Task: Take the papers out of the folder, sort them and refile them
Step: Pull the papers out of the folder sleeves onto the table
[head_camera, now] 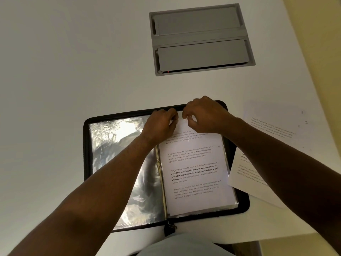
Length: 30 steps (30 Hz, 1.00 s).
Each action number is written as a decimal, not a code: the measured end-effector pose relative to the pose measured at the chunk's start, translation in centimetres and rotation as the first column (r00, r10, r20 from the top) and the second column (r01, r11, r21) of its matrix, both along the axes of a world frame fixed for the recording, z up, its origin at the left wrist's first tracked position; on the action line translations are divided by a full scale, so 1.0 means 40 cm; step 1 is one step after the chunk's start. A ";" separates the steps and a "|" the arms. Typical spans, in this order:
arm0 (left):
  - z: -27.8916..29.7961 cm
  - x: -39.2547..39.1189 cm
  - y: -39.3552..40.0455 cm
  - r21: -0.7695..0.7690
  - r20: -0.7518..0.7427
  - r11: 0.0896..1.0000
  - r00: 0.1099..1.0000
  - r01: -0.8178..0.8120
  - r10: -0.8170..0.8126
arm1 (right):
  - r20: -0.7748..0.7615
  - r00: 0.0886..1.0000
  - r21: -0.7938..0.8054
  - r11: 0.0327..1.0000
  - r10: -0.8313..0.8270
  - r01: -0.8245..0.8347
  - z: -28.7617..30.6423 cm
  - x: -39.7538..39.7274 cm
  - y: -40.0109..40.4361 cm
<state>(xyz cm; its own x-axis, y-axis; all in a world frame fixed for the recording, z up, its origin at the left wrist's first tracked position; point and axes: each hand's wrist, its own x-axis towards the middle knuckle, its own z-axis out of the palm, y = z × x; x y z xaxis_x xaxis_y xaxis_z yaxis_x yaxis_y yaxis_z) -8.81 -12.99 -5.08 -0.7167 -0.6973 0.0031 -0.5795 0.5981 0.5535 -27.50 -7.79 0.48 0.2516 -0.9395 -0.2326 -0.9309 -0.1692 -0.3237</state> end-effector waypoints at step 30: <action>0.021 -0.001 0.045 0.100 0.137 0.995 0.990 0.021 -0.034 | -0.497 0.840 0.335 0.941 0.215 -0.042 -0.024 0.038 -0.078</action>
<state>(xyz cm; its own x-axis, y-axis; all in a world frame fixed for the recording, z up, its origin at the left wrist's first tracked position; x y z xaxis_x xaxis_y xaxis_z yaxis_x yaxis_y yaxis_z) -8.85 -11.19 -4.24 -0.7244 -0.6693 -0.1649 -0.6386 0.5616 0.5261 -25.98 -10.92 -0.48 0.1254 -0.7695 -0.6262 -0.9502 -0.2747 0.1474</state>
